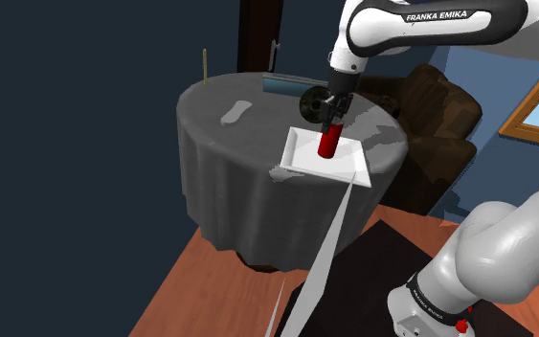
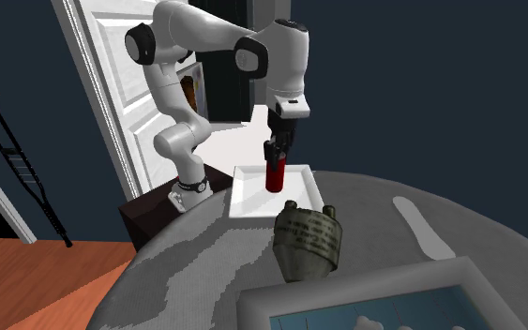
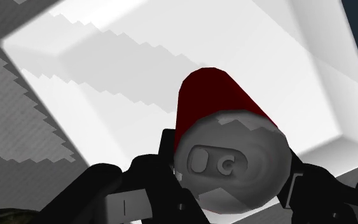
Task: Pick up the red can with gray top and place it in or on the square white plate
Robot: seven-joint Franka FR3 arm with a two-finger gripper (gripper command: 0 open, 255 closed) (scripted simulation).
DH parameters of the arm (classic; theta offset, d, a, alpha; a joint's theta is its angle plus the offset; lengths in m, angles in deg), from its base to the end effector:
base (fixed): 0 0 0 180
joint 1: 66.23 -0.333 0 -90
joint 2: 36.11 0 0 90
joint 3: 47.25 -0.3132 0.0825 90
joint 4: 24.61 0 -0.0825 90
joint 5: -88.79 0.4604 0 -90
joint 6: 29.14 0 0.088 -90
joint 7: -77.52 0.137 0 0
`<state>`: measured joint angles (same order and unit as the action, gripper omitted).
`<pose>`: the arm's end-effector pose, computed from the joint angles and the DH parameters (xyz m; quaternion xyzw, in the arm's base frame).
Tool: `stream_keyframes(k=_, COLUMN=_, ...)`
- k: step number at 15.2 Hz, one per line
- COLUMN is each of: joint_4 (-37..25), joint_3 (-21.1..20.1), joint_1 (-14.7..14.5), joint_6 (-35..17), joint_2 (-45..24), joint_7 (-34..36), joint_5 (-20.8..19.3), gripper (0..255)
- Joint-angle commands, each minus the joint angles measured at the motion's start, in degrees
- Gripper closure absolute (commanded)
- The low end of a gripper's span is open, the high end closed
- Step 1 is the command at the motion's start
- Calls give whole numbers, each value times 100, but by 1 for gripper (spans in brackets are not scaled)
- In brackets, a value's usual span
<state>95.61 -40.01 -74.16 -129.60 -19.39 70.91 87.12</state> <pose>0.5369 0.0003 0.4866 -0.9972 -0.0698 0.0273 0.0052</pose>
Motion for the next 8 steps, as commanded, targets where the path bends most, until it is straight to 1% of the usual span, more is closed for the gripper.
stream_keyframes(k=1, joint_4=15, joint_3=3, joint_1=1, joint_6=-26, joint_2=-6, joint_7=-3, joint_5=0, gripper=255)
stream_keyframes(k=6, joint_4=15, joint_3=3, joint_1=1, joint_6=-26, joint_2=-6, joint_7=-3, joint_5=0, gripper=255)
stream_keyframes(k=7, joint_4=15, joint_3=3, joint_1=1, joint_6=-26, joint_2=-6, joint_7=-3, joint_5=0, gripper=0)
stream_keyframes(k=8, joint_4=15, joint_3=3, joint_1=1, joint_6=-26, joint_2=-6, joint_7=-3, joint_5=0, gripper=0)
